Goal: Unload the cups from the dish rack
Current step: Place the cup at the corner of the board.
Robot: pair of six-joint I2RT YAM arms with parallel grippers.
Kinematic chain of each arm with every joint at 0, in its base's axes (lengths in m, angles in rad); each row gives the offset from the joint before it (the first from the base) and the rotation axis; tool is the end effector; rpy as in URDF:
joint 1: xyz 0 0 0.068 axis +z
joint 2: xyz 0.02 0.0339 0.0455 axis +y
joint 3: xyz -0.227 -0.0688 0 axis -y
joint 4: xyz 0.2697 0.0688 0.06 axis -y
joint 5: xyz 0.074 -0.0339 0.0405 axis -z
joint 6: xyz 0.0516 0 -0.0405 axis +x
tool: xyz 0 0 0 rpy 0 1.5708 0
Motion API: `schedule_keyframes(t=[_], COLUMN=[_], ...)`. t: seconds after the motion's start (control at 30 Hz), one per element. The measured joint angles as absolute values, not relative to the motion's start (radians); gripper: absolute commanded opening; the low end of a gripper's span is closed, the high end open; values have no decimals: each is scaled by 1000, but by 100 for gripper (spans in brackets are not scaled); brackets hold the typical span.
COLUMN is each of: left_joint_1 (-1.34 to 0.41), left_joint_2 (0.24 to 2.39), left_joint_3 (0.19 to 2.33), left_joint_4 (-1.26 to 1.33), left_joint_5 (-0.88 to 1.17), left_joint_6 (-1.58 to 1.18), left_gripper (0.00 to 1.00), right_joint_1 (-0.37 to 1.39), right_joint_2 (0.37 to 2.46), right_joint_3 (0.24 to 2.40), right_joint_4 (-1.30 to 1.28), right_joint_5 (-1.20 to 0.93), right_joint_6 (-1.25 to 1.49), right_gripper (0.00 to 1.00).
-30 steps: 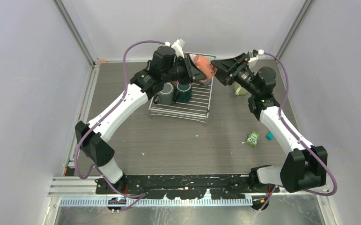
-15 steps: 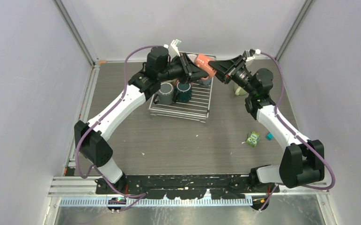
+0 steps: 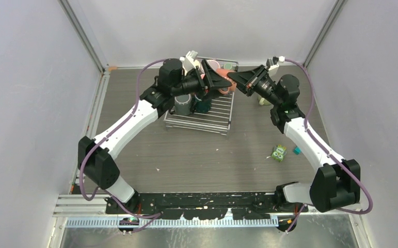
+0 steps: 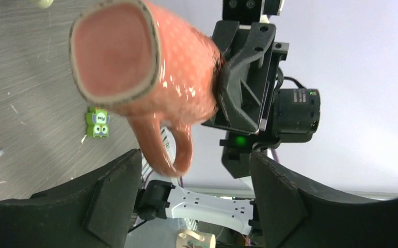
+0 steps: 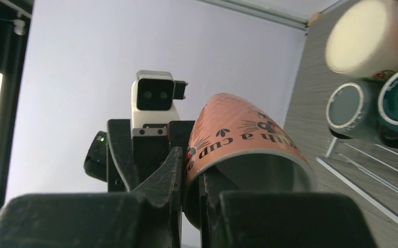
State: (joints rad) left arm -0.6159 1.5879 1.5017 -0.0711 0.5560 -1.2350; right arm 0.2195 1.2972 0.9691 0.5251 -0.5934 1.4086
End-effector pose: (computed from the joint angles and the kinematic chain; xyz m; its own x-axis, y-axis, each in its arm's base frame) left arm 0.3223 -0.2615 0.3586 -0.9071 -0.3404 -0.2474 0.1812 0.2147 -0.9597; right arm 0.3332 0.1039 0.3248 -0.6755 0.6876 -0.2664 -0.3041 0.0693 0.9501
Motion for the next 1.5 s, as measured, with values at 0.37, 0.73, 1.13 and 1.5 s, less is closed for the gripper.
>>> schedule_keyframes(t=[0.37,0.73,1.13,1.5], left_joint_1=[-617,-617,-617,-617], left_joint_2=[1436,1288,1249,1244], left_joint_3=[1428,1428,1418,1418], left_joint_4=[-265,-569,-681,-739], left_joint_5=[518,439,440,439], left_joint_6=[-1041,-766,-624,-546], left_gripper=[100,100,100,100], right_joint_1=[221,102,-152,-238], right_joint_2=[1271,1418,1666,2030], right_joint_3=[1307,1562,1639,1863], right_joint_4=[-186,-712,-861,-857], right_joint_5=[-394,-78,51,66], right_joint_6=[1013,704,579,545], right_gripper=[1,1,1,1])
